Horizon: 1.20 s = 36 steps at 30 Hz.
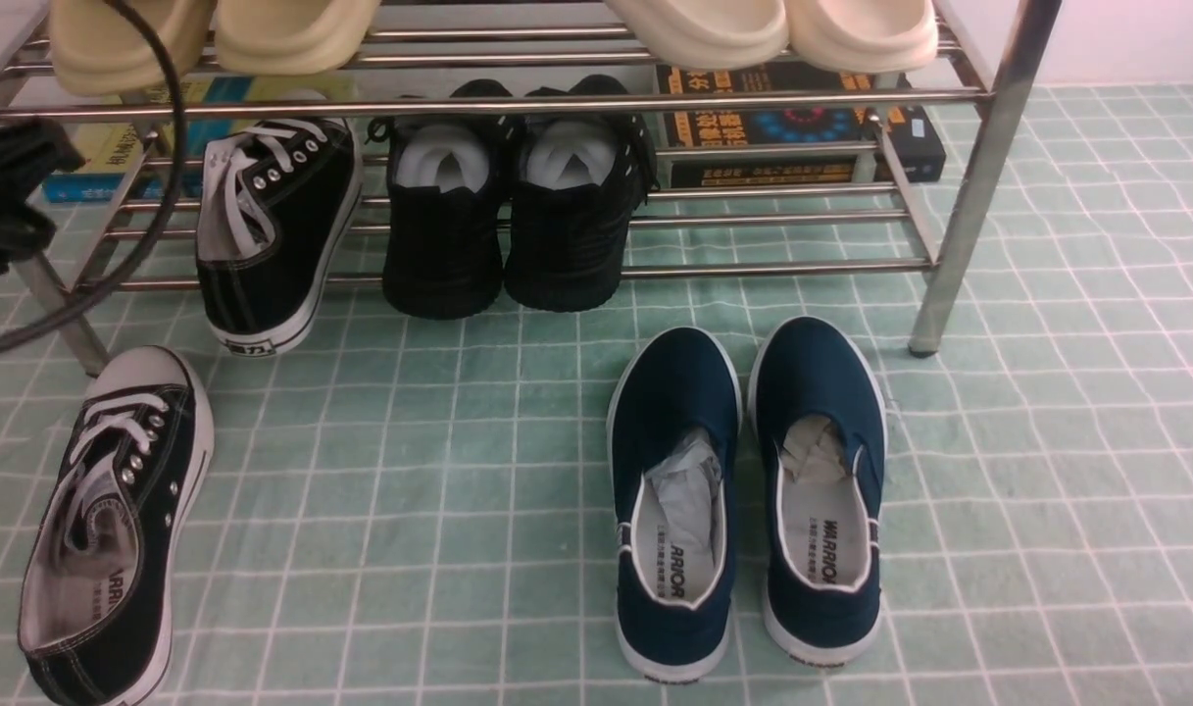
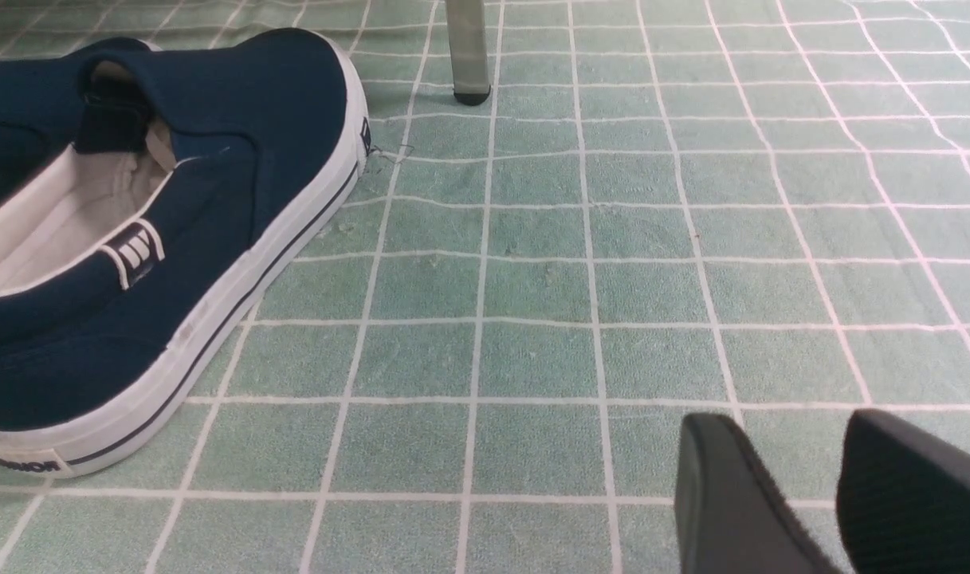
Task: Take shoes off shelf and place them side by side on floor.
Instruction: 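Grasp the leftmost shoe on the bottom shelf of the shoe rack with the left gripper, then set the held shoe down on the floor in front of the rack with the left gripper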
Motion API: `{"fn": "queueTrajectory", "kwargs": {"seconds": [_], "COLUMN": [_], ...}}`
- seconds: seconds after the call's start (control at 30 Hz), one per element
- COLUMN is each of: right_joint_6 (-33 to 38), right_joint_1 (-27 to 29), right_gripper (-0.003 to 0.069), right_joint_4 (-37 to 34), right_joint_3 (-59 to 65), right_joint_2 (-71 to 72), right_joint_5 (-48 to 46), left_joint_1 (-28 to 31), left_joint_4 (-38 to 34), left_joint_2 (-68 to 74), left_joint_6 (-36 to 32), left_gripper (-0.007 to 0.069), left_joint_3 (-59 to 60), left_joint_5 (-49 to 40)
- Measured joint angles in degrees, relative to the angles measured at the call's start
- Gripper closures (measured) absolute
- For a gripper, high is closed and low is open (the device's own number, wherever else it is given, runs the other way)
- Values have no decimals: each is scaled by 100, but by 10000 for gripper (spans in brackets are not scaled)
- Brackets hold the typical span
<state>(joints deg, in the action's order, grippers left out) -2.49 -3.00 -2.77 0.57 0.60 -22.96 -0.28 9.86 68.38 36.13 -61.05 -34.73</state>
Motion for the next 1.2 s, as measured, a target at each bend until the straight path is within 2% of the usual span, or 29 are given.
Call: {"fn": "queueTrajectory", "kwargs": {"seconds": [0.03, 0.1, 0.23, 0.43, 0.77, 0.9, 1.0, 1.1, 1.13, 1.2], "right_joint_6": [0, 0, 0, 0, 0, 0, 0, 0, 0, 0], "right_joint_1": [0, 0, 0, 0, 0, 0, 0, 0, 0, 0], "right_gripper": [421, 421, 421, 421, 421, 421, 421, 421, 421, 421], "right_joint_4": [0, 0, 0, 0, 0, 0, 0, 0, 0, 0], "right_joint_3": [0, 0, 0, 0, 0, 0, 0, 0, 0, 0], "right_joint_2": [0, 0, 0, 0, 0, 0, 0, 0, 0, 0], "right_joint_5": [0, 0, 0, 0, 0, 0, 0, 0, 0, 0], "left_joint_1": [0, 0, 0, 0, 0, 0, 0, 0, -5, -10], "left_joint_4": [-17, -92, -248, -308, -326, -326, -332, -384, -412, -412], "left_joint_2": [296, 635, 1423, 2341, 3106, 3294, 3359, 3385, 3360, 3254], "left_joint_6": [79, 105, 110, 110, -131, -155, -155, -155, -173, -248], "left_gripper": [385, 302, 191, 167, 232, 303, 360, 468, 524, 585], "left_joint_3": [-194, -433, -801, -1054, -1075, -1075, -1080, -1086, -1099, -1102], "left_joint_5": [37, 116, 382, 939, 1716, 1819, 1832, 1806, 1722, 1401]}}
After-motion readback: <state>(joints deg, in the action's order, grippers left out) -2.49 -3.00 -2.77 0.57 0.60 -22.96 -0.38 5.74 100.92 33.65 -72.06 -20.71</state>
